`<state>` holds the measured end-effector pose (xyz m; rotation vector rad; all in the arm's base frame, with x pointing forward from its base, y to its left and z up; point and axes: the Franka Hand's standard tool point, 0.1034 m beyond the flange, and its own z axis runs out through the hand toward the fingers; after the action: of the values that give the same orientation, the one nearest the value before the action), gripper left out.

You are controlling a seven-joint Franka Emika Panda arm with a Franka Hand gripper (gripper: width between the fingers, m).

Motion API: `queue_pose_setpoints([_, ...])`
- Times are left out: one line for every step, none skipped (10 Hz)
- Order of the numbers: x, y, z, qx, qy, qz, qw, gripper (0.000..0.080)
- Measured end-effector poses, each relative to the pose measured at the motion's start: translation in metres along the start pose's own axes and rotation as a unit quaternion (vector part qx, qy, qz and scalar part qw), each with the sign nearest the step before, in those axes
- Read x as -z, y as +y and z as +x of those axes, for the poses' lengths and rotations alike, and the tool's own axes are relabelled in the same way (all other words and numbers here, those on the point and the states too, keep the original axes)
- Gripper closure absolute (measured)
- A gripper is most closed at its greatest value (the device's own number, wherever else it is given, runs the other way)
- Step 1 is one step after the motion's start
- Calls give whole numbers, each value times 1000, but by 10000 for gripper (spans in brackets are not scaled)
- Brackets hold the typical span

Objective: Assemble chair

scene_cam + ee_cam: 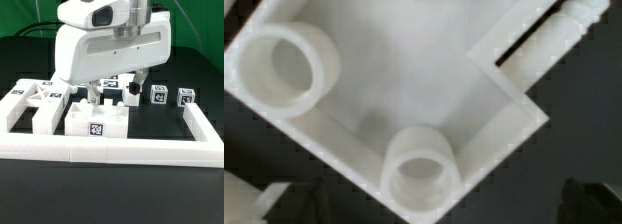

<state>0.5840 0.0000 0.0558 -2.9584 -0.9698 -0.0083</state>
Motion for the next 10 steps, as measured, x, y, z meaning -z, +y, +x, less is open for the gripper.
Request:
queue_pose_setpoints([2, 4, 2, -22, 4, 1, 1000, 150])
queue_pose_setpoints([2, 2, 3, -58, 4, 3, 998, 150])
queue_pose_setpoints([1, 0, 4, -94, 6, 6, 996, 150])
queue_pose_setpoints([1, -1, 4, -120, 7, 8, 993, 150])
queue_pose_setpoints([1, -1, 5, -143, 8, 11, 990, 150])
queue_pose_setpoints([1, -3, 5, -188, 9, 14, 982, 150])
queue_pose_setpoints([-4, -4, 7, -241, 10, 13, 970, 150])
queue_pose_setpoints([-10, -5, 6, -293, 7, 12, 956, 150])
queue_pose_setpoints([-11, -9, 8, -329, 5, 12, 944, 150])
queue_pose_setpoints([-15, -14, 12, -365, 9, 14, 931, 150])
